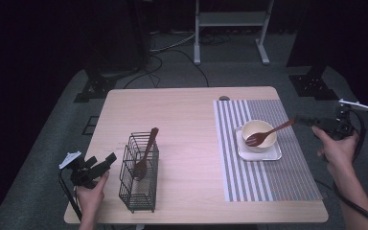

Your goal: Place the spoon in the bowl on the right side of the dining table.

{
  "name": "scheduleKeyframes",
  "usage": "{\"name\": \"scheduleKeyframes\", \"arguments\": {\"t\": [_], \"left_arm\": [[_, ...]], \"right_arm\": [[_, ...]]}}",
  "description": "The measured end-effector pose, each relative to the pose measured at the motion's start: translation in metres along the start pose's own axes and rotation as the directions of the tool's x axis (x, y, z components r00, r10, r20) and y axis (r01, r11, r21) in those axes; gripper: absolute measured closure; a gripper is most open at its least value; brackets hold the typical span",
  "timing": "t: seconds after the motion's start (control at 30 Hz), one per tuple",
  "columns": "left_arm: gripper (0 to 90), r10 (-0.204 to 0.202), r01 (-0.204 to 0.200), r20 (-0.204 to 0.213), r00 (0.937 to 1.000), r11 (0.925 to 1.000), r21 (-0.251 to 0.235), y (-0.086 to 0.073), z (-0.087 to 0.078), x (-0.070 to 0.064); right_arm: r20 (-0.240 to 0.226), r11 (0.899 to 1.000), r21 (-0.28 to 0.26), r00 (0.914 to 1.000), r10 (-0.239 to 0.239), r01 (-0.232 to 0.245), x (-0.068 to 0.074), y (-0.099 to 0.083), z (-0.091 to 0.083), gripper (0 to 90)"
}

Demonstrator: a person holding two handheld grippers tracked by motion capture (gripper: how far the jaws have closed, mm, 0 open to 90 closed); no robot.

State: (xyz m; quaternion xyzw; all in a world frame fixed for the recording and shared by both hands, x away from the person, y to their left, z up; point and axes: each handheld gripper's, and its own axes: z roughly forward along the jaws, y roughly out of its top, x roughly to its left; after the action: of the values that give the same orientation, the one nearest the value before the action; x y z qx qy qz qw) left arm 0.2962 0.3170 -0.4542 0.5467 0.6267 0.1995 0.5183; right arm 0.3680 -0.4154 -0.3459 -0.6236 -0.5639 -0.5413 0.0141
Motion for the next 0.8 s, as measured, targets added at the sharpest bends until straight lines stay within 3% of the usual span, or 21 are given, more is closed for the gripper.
{"name": "scheduleKeyframes", "arguments": {"t": [0.8], "left_arm": [[1.7,0.000,0.000,-0.001,1.0000,1.0000,-0.003,0.000,0.000,0.000]], "right_arm": [[0.042,0.999,-0.039,0.9986,0.031,-0.029,-0.012,-0.002,-0.006,83.5]]}}
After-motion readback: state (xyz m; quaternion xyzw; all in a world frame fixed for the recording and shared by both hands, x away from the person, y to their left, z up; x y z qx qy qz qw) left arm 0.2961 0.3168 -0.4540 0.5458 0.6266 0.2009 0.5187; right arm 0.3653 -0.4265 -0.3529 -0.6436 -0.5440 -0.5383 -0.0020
